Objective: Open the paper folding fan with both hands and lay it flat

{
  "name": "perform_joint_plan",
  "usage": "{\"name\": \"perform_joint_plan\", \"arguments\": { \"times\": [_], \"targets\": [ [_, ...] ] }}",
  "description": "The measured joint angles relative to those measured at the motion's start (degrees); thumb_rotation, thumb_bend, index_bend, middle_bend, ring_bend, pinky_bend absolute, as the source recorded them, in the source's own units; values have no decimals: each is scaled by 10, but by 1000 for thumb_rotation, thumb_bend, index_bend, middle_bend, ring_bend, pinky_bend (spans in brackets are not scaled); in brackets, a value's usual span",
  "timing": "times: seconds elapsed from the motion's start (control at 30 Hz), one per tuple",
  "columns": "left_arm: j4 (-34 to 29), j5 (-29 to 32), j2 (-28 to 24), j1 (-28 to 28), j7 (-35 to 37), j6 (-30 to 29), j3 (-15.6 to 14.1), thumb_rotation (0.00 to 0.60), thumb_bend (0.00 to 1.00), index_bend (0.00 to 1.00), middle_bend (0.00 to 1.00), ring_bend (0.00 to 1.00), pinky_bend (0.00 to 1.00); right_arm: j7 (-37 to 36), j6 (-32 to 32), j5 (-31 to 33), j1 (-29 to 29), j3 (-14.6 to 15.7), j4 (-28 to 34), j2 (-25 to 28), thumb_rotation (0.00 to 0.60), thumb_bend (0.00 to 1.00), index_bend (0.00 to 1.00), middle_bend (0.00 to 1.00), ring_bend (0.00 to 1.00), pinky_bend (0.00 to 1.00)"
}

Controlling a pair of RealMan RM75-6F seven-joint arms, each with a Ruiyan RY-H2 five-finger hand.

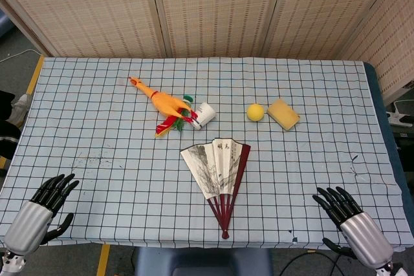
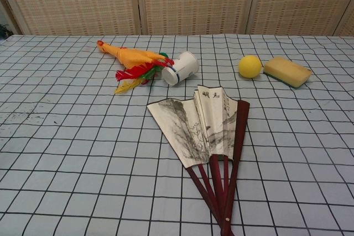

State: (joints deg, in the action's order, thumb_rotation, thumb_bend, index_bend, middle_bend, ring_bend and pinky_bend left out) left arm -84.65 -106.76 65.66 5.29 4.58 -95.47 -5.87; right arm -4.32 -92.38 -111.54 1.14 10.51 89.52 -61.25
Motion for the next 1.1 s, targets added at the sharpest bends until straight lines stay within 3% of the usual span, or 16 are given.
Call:
{"name": "perform_joint_plan", "arguments": {
  "times": [0.33,0.63,0.9,1.1],
  "targets": [
    [8,-5,8,0,-6,-4,2,600,455,0,0,0,113,11,17,2,8,-4,-3,-12,600,96,0,0,0,0],
    [20,16,14,8,3,6,15,600,455,0,0,0,114,91,88,4,58,-43,2,-59,600,116,2,0,0,0],
    [41,18,31,18,27,8,21,600,456,0,0,0,114,140,196,14,150,-91,-18,-145,600,116,225,0,0,0],
    [41,47,35,24,19,30,30,600,456,0,0,0,114,161,256,41,206,-120,-69,-211,600,117,253,0,0,0]
  ]
}}
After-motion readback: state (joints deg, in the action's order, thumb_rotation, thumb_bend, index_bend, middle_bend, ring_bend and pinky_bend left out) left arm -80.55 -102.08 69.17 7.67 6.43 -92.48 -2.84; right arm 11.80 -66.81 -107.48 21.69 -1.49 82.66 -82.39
